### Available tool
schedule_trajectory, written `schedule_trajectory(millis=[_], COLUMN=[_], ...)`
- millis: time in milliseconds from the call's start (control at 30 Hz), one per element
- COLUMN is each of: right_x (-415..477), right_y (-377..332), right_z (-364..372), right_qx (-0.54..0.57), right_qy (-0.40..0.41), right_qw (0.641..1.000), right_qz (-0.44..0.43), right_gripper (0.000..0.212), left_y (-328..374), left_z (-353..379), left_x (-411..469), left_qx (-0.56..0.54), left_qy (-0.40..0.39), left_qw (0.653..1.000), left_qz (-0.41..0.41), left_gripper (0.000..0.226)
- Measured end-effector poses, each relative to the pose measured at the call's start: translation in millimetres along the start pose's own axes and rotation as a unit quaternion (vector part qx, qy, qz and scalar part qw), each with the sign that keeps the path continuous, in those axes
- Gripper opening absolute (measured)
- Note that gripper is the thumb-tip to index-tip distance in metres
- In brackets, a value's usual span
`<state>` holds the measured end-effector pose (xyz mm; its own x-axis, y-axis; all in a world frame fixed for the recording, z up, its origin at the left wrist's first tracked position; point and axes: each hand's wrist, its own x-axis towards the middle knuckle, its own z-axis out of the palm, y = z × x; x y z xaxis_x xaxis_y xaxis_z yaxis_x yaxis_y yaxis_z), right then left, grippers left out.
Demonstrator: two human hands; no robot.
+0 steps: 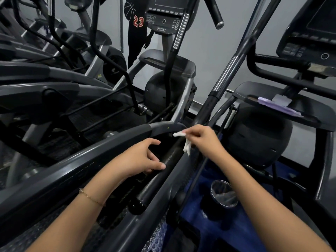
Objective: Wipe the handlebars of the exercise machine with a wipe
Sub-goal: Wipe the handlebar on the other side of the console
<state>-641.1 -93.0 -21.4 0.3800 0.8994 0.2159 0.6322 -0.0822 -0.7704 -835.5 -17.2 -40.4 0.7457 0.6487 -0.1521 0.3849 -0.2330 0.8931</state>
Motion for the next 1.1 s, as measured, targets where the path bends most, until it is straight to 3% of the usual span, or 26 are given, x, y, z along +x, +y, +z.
schedule_trajectory(millis=[100,167,300,433,633,733,833,933,1033,1100], right_x=[2.0,3.3,-0.7,-3.3,-1.4,3.4,4.1,7.4,23.4,42.4], right_y=[-20.3,-26.0,-26.2,-18.8,-5.2,-0.6,2.1,5.3,9.8,16.6], right_z=[-15.8,-17.6,-11.1,-13.2,-12.8,-14.0,-16.8,-21.2,-32.9,-46.3], right_qx=[0.198,0.250,0.301,0.313,0.226,0.228,0.208,0.165,0.086,-0.088], right_qy=[0.012,-0.008,-0.008,0.020,0.059,0.080,0.092,0.141,0.205,0.211], right_qw=[0.977,0.963,0.947,0.941,0.961,0.960,0.965,0.971,0.973,0.973], right_qz=[0.074,0.096,0.113,0.125,0.150,0.140,0.133,0.105,0.062,0.020], right_gripper=[0.019,0.018,0.017,0.015,0.004,0.010,0.014,0.013,0.019,0.032], left_y=[12.5,24.8,40.0,42.4,42.6,42.7,41.0,52.1,76.8,88.8], left_z=[-0.8,3.0,20.4,26.8,19.7,13.5,0.8,-4.4,-7.6,-7.2], left_x=[11.7,21.1,35.7,49.4,63.7,79.2,103.1,114.5,115.5,116.0], left_qx=[-0.147,-0.241,-0.284,-0.330,-0.375,-0.377,-0.301,-0.051,0.167,0.204], left_qy=[0.002,0.007,0.028,0.053,0.031,0.070,0.137,0.142,0.224,0.218], left_qw=[0.989,0.970,0.956,0.940,0.925,0.923,0.943,0.984,0.939,0.926], left_qz=[0.014,0.036,0.074,0.071,0.050,0.029,0.016,0.092,0.201,0.231], left_gripper=[0.049,0.039,0.011,0.008,0.018,0.020,0.009,0.008,0.016,0.017])
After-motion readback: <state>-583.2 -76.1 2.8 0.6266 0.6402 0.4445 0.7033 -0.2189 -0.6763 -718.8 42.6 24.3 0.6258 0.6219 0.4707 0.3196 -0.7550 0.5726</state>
